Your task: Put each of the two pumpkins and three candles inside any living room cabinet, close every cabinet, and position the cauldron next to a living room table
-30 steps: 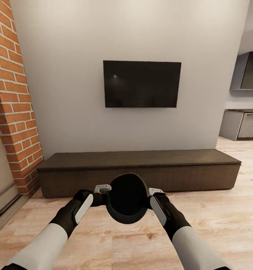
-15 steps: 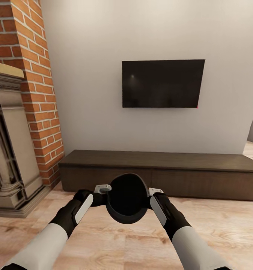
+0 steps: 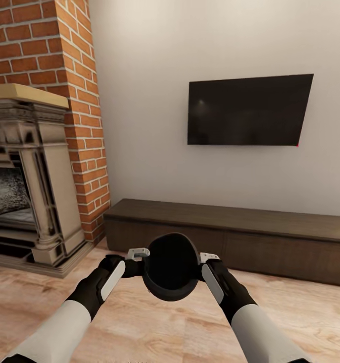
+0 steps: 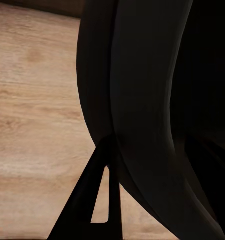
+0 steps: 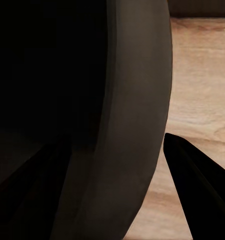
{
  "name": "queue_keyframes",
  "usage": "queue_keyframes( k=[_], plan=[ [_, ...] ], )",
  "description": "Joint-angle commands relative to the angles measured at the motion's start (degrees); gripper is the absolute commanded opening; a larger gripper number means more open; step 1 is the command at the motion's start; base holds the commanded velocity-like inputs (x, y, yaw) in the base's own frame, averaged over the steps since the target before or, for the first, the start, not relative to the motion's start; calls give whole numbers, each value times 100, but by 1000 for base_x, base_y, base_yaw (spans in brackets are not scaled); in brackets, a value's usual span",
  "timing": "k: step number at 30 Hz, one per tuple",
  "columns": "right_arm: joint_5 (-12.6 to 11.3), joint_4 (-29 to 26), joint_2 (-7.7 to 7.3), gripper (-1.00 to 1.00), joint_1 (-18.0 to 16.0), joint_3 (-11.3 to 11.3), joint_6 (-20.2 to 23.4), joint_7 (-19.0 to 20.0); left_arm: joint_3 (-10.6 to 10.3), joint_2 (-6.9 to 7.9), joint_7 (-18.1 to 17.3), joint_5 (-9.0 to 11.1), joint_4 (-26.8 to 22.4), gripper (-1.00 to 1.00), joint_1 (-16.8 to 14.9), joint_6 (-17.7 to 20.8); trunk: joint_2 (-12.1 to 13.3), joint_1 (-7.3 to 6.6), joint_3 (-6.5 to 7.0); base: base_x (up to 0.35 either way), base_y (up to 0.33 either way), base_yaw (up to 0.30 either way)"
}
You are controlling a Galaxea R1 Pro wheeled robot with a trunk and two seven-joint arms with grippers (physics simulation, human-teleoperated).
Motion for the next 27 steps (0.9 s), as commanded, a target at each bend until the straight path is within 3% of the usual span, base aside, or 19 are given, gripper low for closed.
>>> queue_keyframes(
  k=[1,27],
  plan=[
    [-113,-11,-7,-100,-8,13,5,-52,-70,2,30,214,-9,-100,-3,13,-4,-2,-5,0,0,291],
    [-113,-11,-7,-100,-8,13,5,-52,-48,2,21,224,-9,-100,-3,41,-4,-2,-5,0,0,291]
  ],
)
